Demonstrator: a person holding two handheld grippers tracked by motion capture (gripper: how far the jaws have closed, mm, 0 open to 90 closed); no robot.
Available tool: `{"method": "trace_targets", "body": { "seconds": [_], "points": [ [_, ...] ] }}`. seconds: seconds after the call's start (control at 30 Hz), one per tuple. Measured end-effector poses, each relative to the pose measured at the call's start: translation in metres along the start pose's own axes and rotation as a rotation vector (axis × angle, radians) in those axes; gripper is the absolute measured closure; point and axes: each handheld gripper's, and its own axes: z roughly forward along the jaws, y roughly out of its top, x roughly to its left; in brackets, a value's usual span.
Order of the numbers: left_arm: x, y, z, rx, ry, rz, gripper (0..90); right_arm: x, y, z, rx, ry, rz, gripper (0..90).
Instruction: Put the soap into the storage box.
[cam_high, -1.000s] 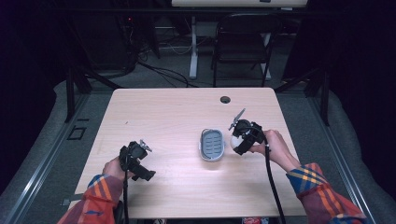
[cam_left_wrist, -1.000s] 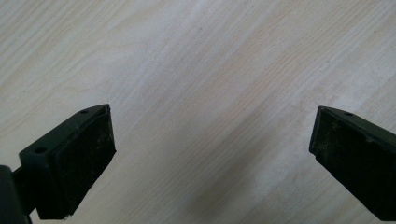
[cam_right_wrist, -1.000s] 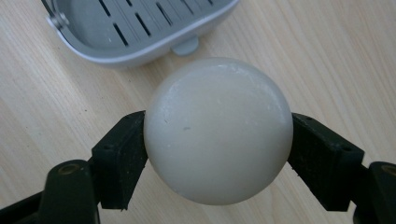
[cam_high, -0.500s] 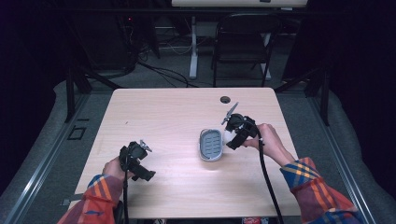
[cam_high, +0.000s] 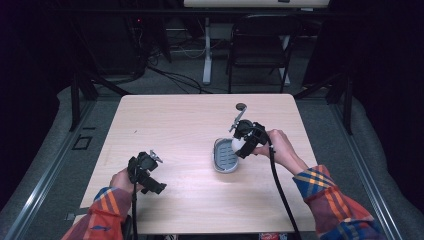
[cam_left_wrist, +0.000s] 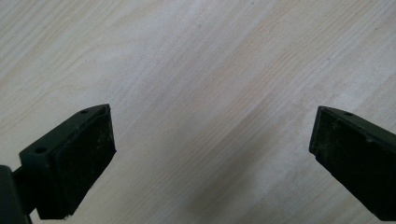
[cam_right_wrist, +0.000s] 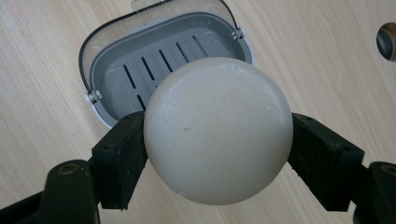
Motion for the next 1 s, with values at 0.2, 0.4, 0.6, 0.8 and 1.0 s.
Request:
{"method": "trace_targets", "body": {
  "seconds": [0.2, 0.4, 0.6, 0.8, 1.0],
  "points": [
    [0.0, 0.0, 0.0, 0.001, 0.0, 0.005, 0.3, 0.002, 0.008, 0.002, -0.003, 0.005, -0.012, 23.6],
    [0.0, -0.001, 0.0, -0.003, 0.003, 0.001, 0.2, 0.004, 0.015, 0.005, -0.002, 0.009, -0.022, 23.6],
    [0.0, 0.0, 0.0, 0.0, -0.002, 0.009, 0.2, 0.006, 0.021, 0.011, 0.008, 0.019, -0.025, 23.6],
    [0.0, -0.001, -0.001, -0.005, 0.002, 0.006, 0.2, 0.006, 0.023, 0.016, 0.015, 0.021, -0.024, 23.6],
    [0.0, 0.0, -0.001, -0.002, -0.001, 0.008, 0.2, 0.01, 0.029, 0.026, 0.029, 0.035, -0.039, 23.6]
  ]
}}
